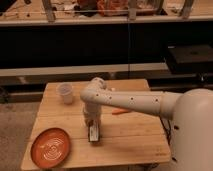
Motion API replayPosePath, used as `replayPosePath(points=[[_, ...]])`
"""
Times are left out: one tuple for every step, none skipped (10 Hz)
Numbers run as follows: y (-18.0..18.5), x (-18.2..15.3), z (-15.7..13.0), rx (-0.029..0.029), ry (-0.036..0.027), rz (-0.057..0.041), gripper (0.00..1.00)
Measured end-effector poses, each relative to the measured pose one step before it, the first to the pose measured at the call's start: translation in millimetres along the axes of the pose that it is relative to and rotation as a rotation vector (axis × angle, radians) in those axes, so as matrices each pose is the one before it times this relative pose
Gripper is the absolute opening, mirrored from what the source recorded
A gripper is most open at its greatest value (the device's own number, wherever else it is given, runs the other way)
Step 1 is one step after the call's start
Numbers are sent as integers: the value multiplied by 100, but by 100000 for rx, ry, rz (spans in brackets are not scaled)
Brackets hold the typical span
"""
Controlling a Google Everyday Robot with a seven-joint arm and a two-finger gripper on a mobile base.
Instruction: Place the eraser on the white sponge
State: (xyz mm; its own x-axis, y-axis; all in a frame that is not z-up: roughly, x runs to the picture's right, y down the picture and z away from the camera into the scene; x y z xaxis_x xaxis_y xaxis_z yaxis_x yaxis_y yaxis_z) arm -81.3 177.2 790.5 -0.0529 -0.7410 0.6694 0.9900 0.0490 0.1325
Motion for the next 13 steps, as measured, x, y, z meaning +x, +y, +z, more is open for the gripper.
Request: replayPosePath(points=[[-30,-99,219,-1710,-1745,-1631,13],[-285,45,143,-518,-828,-928,21],[-170,-4,108,-1031,-955,-637,33],[76,36,72,-578,-469,145,43],[13,51,0,340,-120,393,52],[131,55,16,852,184,690,63],[118,51,5,739,279,953,73],[42,57,11,340,323,649,79],[-109,19,48,175,308,352,80],[-105,19,18,95,417,397,80],[61,72,-24,-32,760,765,80],[98,82,-49,170,1173,1238,80],[154,142,-140,834,1613,2047,80]])
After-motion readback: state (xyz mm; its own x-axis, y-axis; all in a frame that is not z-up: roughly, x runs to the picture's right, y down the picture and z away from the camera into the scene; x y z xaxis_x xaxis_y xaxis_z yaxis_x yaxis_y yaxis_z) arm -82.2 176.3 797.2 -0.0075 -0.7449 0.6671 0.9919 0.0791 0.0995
